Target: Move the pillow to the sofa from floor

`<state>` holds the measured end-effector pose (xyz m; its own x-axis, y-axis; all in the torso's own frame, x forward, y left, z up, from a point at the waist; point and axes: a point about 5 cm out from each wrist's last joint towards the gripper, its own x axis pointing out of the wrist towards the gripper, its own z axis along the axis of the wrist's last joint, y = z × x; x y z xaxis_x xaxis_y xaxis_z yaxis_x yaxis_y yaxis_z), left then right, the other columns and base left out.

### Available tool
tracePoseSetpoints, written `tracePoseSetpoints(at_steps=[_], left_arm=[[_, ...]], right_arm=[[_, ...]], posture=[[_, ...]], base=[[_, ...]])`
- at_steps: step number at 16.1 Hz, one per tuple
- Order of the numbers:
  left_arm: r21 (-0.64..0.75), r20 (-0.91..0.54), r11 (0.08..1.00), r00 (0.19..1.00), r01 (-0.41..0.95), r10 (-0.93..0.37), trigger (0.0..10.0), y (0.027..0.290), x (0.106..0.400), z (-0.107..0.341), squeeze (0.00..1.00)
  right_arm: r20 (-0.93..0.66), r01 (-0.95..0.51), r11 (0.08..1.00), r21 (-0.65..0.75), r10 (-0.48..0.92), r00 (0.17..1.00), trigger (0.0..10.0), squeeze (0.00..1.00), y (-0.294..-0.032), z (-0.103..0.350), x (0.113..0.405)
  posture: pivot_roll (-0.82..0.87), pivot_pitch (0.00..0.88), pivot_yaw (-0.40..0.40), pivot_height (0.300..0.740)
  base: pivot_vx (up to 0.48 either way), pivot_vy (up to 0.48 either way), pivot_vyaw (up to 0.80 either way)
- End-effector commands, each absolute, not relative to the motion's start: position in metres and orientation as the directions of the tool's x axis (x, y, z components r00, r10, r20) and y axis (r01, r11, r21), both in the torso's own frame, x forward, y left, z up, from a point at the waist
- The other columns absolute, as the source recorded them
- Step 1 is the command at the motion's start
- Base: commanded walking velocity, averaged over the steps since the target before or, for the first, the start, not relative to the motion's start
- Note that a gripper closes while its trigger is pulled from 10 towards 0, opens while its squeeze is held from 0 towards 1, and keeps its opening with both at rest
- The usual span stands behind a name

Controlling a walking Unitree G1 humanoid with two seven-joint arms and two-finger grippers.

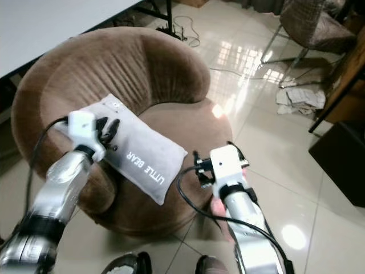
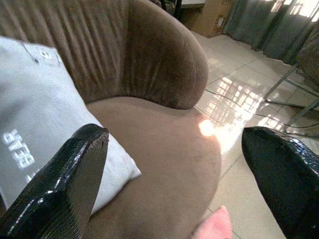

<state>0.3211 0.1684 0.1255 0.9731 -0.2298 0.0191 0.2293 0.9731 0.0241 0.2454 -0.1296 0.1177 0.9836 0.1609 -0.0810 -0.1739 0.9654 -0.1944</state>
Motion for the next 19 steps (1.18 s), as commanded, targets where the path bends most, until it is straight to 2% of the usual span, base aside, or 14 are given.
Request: tracePoseSetpoints(at_steps=[1, 3, 7, 16, 19], left_arm=[[0.046, 0.022, 0.969, 0.969, 0.244, -0.245, 10.0, 0.165, 0.316, 0.132, 0.0], [0.036, 0.01, 0.97, 0.97, 0.241, -0.242, 10.0, 0.165, 0.293, 0.131, 0.0], [0.069, -0.002, 0.957, 0.959, 0.282, -0.283, 10.0, 0.156, 0.278, 0.138, 0.0], [0.086, -0.053, 0.946, 0.95, 0.312, -0.308, 10.0, 0.148, 0.286, 0.139, 0.0], [0.073, -0.053, 0.953, 0.956, 0.293, -0.29, 10.0, 0.149, 0.288, 0.139, 0.0]], right_arm=[[-0.084, -0.141, 0.975, -0.173, 0.128, 0.988, 10.0, 0.0, -0.135, 0.116, 0.246], [-0.089, -0.104, 0.987, -0.123, 0.094, 0.992, 10.0, 0.0, -0.14, 0.114, 0.246], [-0.093, -0.118, 0.986, -0.114, 0.108, 0.99, 10.0, 0.0, -0.139, 0.111, 0.247], [-0.094, -0.146, 0.976, -0.161, 0.132, 0.987, 10.0, 0.0, -0.139, 0.11, 0.258], [-0.09, -0.146, 0.974, -0.171, 0.132, 0.987, 10.0, 0.0, -0.141, 0.11, 0.26]], posture=[[-0.07, 0.06, 0.021, 0.74], [-0.05, 0.056, 0.009, 0.74], [-0.04, 0.05, 0.006, 0.74], [-0.05, 0.02, 0.031, 0.74], [-0.05, 0.01, 0.025, 0.74]], base=[[0.0, 0.0, 0.0], [0.0, 0.0, 0.0], [0.0, -0.073, 0.0], [0.0, -0.441, 0.0], [0.0, -0.444, 0.8]])
